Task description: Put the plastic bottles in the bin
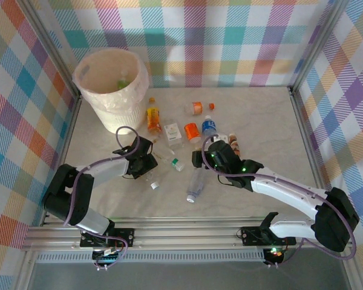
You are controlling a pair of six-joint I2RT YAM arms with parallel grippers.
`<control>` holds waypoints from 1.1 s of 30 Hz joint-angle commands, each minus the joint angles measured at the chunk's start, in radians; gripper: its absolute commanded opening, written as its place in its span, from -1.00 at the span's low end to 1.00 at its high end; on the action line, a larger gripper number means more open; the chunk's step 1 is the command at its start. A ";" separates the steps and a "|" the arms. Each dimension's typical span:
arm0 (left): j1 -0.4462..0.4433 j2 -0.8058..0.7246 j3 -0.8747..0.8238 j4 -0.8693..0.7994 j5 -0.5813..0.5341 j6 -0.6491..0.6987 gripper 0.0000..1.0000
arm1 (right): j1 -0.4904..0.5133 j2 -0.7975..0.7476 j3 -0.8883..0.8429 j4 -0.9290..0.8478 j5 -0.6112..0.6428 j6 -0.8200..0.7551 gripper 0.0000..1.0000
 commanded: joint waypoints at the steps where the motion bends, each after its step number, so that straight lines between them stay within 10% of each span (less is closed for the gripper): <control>1: -0.015 -0.082 -0.014 0.002 -0.007 0.030 0.29 | -0.018 0.010 -0.010 -0.144 0.059 0.155 0.99; 6: -0.014 -0.181 -0.024 -0.010 -0.010 0.058 0.27 | -0.097 0.028 -0.027 -0.159 -0.167 0.096 0.99; 20: -0.015 -0.439 0.190 0.094 0.031 0.197 0.15 | -0.105 0.124 0.001 -0.142 -0.249 0.329 0.99; 33: 0.009 -0.194 0.643 0.092 -0.094 0.501 0.08 | -0.107 0.131 0.064 -0.106 -0.184 0.277 1.00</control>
